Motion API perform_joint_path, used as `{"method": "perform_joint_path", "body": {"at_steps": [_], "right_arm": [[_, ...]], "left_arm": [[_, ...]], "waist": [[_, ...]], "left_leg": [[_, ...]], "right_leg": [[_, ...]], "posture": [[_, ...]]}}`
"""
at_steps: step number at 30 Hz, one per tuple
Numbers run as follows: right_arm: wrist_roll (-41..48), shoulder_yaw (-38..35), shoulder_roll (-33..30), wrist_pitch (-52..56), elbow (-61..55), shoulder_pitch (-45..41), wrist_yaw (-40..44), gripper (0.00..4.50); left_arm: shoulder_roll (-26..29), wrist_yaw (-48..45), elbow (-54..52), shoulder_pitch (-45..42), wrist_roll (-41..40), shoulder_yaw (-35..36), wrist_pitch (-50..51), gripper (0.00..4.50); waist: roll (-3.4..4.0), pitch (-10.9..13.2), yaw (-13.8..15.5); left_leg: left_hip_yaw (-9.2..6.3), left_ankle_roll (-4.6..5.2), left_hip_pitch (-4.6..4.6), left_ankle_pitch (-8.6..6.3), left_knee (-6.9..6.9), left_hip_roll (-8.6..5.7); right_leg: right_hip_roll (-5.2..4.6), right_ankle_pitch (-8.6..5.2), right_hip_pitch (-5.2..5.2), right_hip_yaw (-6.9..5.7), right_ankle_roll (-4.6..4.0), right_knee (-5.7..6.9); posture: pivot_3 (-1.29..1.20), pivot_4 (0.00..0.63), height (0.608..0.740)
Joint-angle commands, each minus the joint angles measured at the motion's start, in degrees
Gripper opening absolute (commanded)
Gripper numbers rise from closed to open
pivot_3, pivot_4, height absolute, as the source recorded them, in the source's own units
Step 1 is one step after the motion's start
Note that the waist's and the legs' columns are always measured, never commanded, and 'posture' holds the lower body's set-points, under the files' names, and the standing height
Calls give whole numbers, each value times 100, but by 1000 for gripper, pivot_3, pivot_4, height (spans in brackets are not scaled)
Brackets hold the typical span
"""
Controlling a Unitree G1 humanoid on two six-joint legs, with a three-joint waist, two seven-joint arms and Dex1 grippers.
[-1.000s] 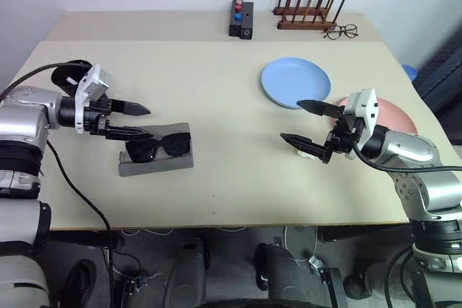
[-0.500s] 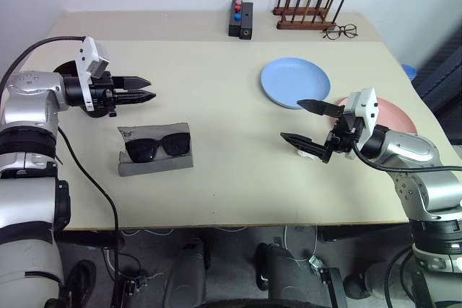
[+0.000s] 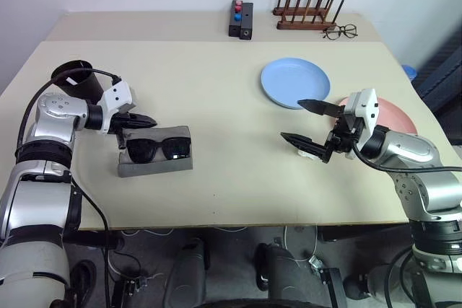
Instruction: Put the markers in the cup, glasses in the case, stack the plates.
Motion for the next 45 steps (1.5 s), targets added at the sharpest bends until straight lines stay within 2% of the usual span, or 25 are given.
{"method": "perform_joint_path", "body": {"at_steps": [1, 9, 14, 20, 27, 35, 38, 40, 45], "right_arm": [[59, -142, -3, -92, -166, -9, -15, 4500], [48, -119, 15, -109, -153, 3, -35, 4500], [36, -115, 15, -120, -147, 5, -38, 4500], [40, -100, 33, -112, -129, -8, -37, 4500], [25, -95, 26, -119, -121, -5, -26, 4500], [33, -111, 15, -102, -160, 30, -38, 4500], [29, -113, 13, -105, -171, 37, -44, 4500], [19, -113, 5, -103, -171, 38, -48, 4500], [-93, -143, -83, -32, -48, -73, -160, 4500]], "left_arm": [[72, -496, -67, -6, -75, 112, 130, 24], [308, -1195, -613, 134, -346, 191, 355, 24], [727, -1205, -1789, 786, -1164, -147, 1048, 24], [1194, -1205, -2911, 1491, -1928, -201, 1631, 24], [1438, -1205, -3850, 2167, -2278, -72, 1968, 24], [1575, -1205, -4559, 2850, -2214, 42, 2061, 24], [1527, -1204, -4587, 2886, -2134, 121, 2097, 24], [1419, -1069, -4560, 2628, -2301, 229, 2588, 24], [1066, -800, -4330, 1312, -3246, 818, 4528, 24]], "waist": [[0, 0, -2], [0, 0, -10], [0, 0, -23], [1, 0, -6], [2, 1, -11], [5, -1, -8], [5, 0, 0], [5, 0, 4], [-2, 3, 22]], "left_leg": [[0, 0, 1, 0, 0, 0], [0, 0, 1, 0, -1, 1], [-1, 0, 1, 0, -2, 2], [-2, 0, 1, 0, 2, 2], [-2, 0, 3, 0, 0, 2], [-1, -1, 3, -1, -1, 3], [-1, -1, 1, -1, -1, 3], [-1, -2, 1, -1, -1, 2], [-3, -1, -5, 0, 7, 2]], "right_leg": [[0, 0, 0, 0, 0, 0], [0, -3, -1, 0, -5, 1], [0, -7, -2, 1, -12, 5], [0, -9, -3, 1, -15, 10], [-1, -9, -3, 2, -16, 8], [-1, -10, -4, 2, -17, 7], [-1, -10, -6, 1, -17, 6], [-1, -10, -5, 1, -17, 4], [0, -10, -3, -2, -16, 7]], "posture": [[0, 150, 740], [0, 150, 740], [0, 150, 740], [0, 150, 740], [0, 150, 740], [0, 150, 740], [0, 150, 740], [0, 150, 740], [0, 150, 740]]}}
